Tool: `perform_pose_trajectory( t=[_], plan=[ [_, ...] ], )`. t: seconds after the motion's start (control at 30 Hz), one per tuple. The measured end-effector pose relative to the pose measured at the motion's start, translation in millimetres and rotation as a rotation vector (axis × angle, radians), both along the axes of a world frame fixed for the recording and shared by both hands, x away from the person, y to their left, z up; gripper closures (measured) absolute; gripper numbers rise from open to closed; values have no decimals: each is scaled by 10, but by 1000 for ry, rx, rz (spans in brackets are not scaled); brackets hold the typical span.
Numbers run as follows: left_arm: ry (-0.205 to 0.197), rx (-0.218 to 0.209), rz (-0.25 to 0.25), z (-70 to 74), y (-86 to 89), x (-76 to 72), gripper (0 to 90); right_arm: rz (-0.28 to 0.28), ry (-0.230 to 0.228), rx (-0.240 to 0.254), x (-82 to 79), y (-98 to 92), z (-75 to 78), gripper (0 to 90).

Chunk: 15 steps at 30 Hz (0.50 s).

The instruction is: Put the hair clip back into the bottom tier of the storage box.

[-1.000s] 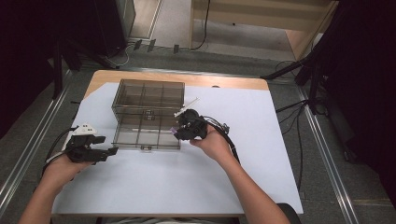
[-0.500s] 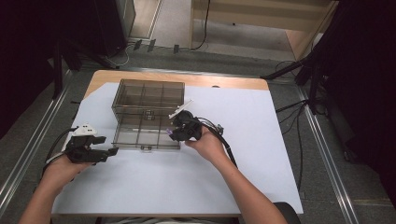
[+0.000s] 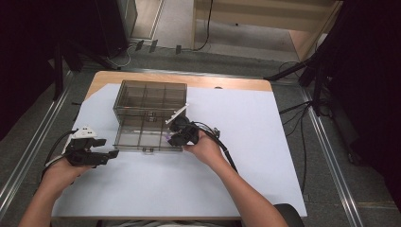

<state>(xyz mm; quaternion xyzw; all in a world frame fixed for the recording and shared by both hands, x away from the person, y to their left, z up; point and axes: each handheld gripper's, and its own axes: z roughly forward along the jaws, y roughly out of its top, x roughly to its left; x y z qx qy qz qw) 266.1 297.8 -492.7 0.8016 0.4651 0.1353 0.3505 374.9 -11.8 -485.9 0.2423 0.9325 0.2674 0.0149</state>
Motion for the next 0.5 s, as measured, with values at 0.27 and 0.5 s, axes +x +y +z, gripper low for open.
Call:
perform_pose_trajectory(
  t=[0.27, 0.5],
  plan=[
    [4, 2, 0, -3, 0, -1, 298, 6, 4, -13, -7, 30, -36, 766],
    [5, 5, -1, -7, 0, 0, 297, 3, 6, -18, -8, 38, -50, 765]
  ],
)
